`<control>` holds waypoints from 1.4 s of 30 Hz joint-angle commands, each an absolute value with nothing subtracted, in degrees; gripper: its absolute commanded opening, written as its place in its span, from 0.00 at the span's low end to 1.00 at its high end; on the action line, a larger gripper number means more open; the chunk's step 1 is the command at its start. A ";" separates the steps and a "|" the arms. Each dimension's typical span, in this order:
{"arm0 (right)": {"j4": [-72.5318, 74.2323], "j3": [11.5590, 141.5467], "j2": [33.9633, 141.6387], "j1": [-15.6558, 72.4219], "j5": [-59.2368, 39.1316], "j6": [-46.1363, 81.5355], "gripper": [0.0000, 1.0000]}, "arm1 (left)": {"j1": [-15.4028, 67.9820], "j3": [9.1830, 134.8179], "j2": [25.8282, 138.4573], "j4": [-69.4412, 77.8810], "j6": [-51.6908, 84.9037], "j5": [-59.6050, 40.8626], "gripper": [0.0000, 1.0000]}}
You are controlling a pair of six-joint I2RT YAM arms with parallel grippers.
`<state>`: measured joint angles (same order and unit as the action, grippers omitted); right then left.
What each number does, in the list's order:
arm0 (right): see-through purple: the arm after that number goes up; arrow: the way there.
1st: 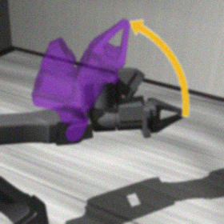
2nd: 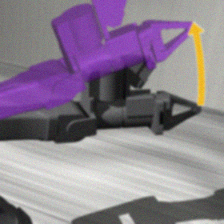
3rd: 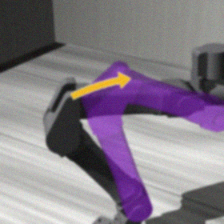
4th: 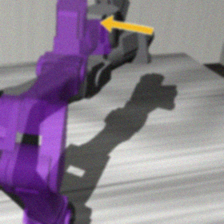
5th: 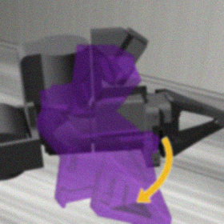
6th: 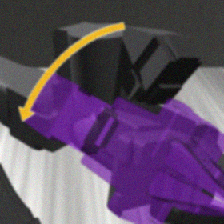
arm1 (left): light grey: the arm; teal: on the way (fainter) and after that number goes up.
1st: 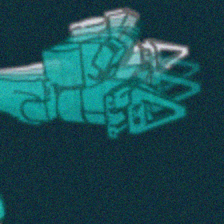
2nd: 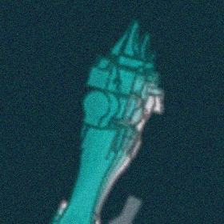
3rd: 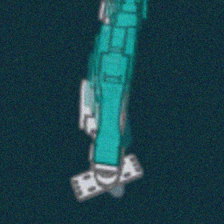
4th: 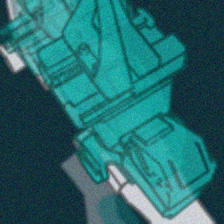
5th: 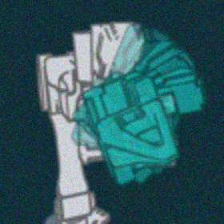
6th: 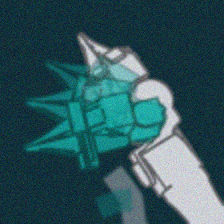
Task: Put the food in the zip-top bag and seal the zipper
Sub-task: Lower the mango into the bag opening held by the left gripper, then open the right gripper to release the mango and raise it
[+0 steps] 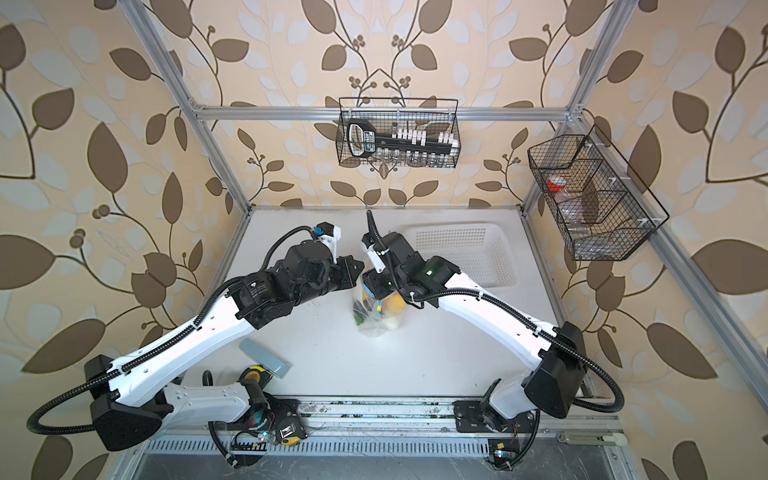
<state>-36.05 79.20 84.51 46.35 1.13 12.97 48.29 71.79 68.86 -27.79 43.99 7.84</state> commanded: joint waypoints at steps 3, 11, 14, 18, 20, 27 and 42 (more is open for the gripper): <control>-37.53 82.00 85.25 46.21 2.81 12.15 0.58 | 47.72 71.02 66.97 -26.17 44.47 8.35 0.00; -40.49 84.70 87.00 46.75 7.89 12.04 0.58 | 47.77 71.01 66.97 -26.14 44.38 8.41 0.00; -42.91 86.40 88.79 47.11 12.02 12.11 0.58 | 47.72 70.93 67.06 -26.04 44.47 8.33 0.00; -45.33 88.24 91.36 47.15 14.64 12.85 0.58 | 47.77 70.83 67.06 -25.97 44.47 8.38 0.00; -45.44 88.33 92.00 47.13 15.01 13.34 0.58 | 47.77 70.69 67.06 -25.91 44.43 8.41 0.00; -44.15 87.30 93.14 46.93 15.11 14.67 0.59 | 47.72 69.14 67.26 -25.29 44.93 8.56 0.00; -42.25 84.82 96.10 46.76 14.75 15.01 0.59 | 47.72 66.36 67.84 -23.72 47.05 6.91 0.00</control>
<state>-43.46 86.15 94.19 46.68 14.83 14.98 47.90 66.41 68.58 -25.85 46.33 7.90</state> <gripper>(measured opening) 0.591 0.046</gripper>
